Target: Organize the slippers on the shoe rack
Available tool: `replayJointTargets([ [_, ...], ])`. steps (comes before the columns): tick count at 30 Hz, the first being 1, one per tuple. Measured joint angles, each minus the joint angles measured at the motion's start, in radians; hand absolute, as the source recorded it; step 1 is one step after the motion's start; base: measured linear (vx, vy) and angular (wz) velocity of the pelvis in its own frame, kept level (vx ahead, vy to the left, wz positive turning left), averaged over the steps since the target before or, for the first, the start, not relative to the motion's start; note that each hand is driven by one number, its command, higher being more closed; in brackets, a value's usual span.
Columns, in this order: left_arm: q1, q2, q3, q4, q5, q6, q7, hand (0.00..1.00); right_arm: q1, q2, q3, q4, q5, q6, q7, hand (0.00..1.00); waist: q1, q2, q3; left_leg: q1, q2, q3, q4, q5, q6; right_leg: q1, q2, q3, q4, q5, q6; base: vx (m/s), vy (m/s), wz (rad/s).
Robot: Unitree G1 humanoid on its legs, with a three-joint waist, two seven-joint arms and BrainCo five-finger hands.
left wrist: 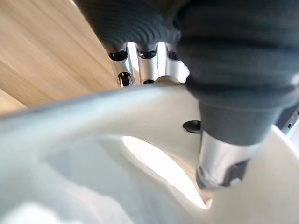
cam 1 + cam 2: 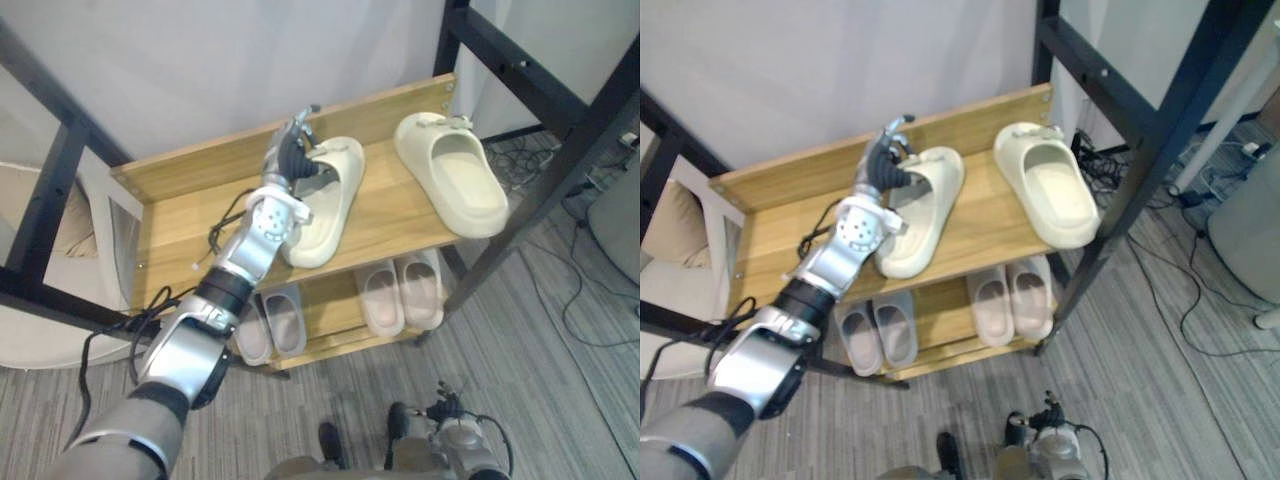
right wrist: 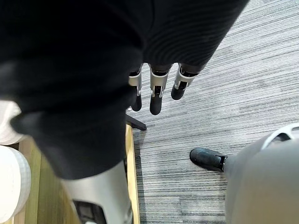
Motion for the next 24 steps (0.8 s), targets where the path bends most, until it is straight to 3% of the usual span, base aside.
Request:
replayJointTargets([
  [16, 0.0, -0.043, 0.002, 0.003, -0.08, -0.001, -0.001, 0.0, -0.011, 0.0, 0.012, 0.007, 0.0, 0.014, 0.002, 0.0, -0.001, -0.003, 0.012, 0.023, -0.005, -0.049, 0.005, 0.004, 0.006, 0.048, -0.006, -0.056, 0.0, -0.001, 0.002, 0.0, 0.017, 0.1],
  [24, 0.087, -0.037, -0.001, -0.147, -0.151, -0.019, -0.008, 0.0, -0.017, -0.004, 0.043, 0.016, 0.0, 0.025, 0.003, 0.0, 0.014, -0.003, 0.012, 0.019, -0.011, -0.081, 0.008, 0.012, 0.017, 0.058, -0.01, -0.083, 0.0, -0.001, 0.002, -0.01, 0.021, 0.1],
])
